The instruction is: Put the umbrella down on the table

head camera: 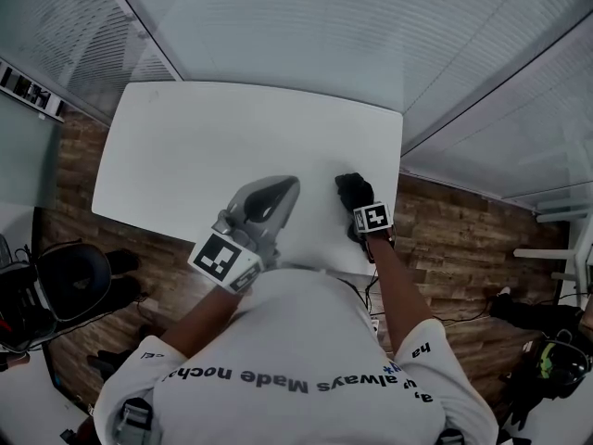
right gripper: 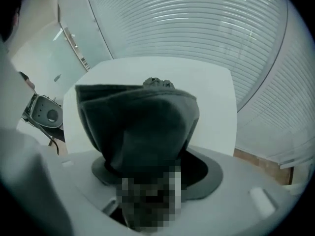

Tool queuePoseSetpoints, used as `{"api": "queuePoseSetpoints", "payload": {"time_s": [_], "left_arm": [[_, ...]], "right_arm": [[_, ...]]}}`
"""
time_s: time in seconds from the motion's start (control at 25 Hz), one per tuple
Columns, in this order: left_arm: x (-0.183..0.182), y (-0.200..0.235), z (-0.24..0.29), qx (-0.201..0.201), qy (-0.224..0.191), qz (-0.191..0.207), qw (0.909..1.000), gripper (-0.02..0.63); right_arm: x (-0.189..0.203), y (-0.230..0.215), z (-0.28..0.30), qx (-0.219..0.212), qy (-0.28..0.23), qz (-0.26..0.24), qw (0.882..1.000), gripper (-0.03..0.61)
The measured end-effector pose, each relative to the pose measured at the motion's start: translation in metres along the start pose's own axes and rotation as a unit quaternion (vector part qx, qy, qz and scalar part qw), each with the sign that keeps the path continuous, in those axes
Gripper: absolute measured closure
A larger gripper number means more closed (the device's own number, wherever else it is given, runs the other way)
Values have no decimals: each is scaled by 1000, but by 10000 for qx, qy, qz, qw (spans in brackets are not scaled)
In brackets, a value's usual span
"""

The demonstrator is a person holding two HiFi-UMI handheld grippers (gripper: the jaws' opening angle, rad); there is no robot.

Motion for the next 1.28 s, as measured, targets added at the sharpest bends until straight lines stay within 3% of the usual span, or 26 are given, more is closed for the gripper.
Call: {"api": "queuePoseSetpoints", "payload": {"time_s": [0.28, 0.56, 0.76, 0.96, 1.28], "left_arm": [[-1, -4, 2, 66, -13, -20, 10000, 611], [2, -4, 5, 77, 11, -35, 10000, 611], [7, -55, 13, 98, 13, -1, 10000, 611], [5, -12, 11, 128, 27, -67, 9999, 611], [3, -2, 15, 146, 17, -95, 9998, 611]], "right_arm": [[-10, -1, -36, 2, -522, -42, 9986, 334], [-20, 4, -85, -49, -1474, -4, 9891, 359], [5, -7, -157, -39, -2349, -7, 9720, 376], [-48, 24, -189, -133, -3009, -36, 9535, 390], [-80, 59, -267, -172, -4032, -248, 9146, 426]]}}
Point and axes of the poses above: the fingertips, and each gripper's own axes: z forward along the fingers, y to its left, x out of its underside, the point moved 6 cm from there along -z, backward along the fingers, and after that the axes turned 5 degrees about x, right-handed, at the moved point
